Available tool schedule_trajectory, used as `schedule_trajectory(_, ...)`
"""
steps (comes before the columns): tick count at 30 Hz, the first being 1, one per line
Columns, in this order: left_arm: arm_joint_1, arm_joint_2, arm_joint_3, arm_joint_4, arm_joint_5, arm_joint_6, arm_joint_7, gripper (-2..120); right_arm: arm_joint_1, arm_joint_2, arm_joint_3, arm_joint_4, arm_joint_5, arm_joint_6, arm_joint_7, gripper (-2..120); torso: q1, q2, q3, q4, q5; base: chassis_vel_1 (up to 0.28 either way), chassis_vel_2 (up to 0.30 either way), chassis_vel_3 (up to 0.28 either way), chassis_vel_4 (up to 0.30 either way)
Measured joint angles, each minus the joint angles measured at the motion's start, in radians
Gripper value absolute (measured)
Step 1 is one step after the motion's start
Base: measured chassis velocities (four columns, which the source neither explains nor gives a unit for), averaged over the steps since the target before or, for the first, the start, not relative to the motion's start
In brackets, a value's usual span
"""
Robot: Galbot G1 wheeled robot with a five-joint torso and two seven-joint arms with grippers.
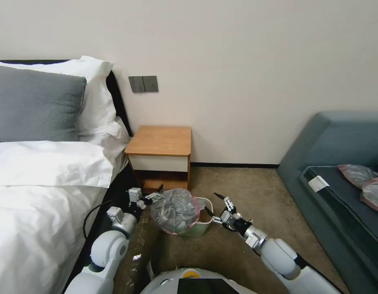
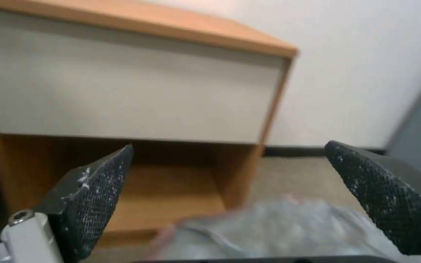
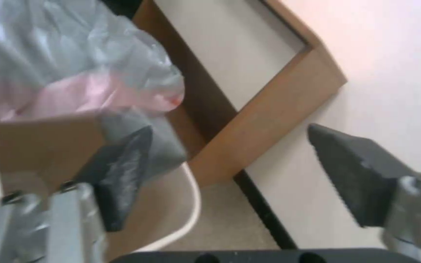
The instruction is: Pick up the garbage bag from the table and place it over the trash can.
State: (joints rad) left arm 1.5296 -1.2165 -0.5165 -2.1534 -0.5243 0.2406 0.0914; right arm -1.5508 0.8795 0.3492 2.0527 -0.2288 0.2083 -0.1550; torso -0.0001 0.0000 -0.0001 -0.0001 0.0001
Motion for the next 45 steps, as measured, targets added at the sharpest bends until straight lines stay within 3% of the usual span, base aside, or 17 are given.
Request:
schedule_trajectory(2, 0.009, 0.013, 0.011, 0.006, 0.01, 0.007, 0.006, 100, -0.008, -0.009, 0.012, 0.015, 0.009, -0.002, 0.006, 96, 0.0, 0.0, 0.0, 0.0, 0.0001, 0.0, 0.0, 0.0, 0.0)
schedule_trajectory(5, 0.025, 0.022, 0.021, 0.019, 0.023, 0.007, 0.006, 100, -0.013, -0.015, 0.02, 0.024, 0.017, -0.003, 0.011, 100, 0.0, 0.0, 0.0, 0.0001, -0.0002, 0.0, 0.0, 0.0, 0.0)
schedule_trajectory(20, 0.069, 0.027, 0.083, 0.037, 0.047, -0.022, 0.025, 100, -0.008, -0.01, 0.034, 0.037, 0.044, -0.008, 0.029, 100, 0.0, 0.0, 0.0, 0.0001, 0.0, 0.0, 0.0, 0.0, 0.0)
schedule_trajectory(28, 0.062, 0.0, 0.11, 0.07, -0.005, -0.007, -0.087, 99, -0.01, -0.003, 0.031, 0.033, 0.049, -0.006, 0.029, 100, 0.0, 0.0, 0.0, 0.0, -0.0001, 0.0, 0.0, 0.0, 0.0)
schedule_trajectory(35, 0.034, -0.031, 0.118, 0.072, -0.085, 0.1, -0.195, 96, -0.042, 0.014, 0.067, 0.047, 0.071, -0.002, 0.049, 100, 0.0, 0.0, 0.0, 0.0, 0.0, 0.0, 0.0, 0.0, 0.0)
schedule_trajectory(42, 0.029, -0.033, 0.114, 0.07, -0.094, 0.151, -0.232, 96, -0.072, 0.026, 0.103, 0.05, 0.078, 0.008, 0.055, 100, 0.0, 0.0, 0.0, 0.0001, -0.0001, 0.0, 0.0, 0.0, 0.0)
schedule_trajectory(45, 0.02, -0.036, 0.109, 0.067, -0.096, 0.218, -0.237, 94, -0.077, 0.039, 0.105, 0.05, 0.079, 0.012, 0.061, 100, 0.0, 0.0, 0.0, 0.0001, -0.0001, 0.0, 0.0, 0.0, 0.0)
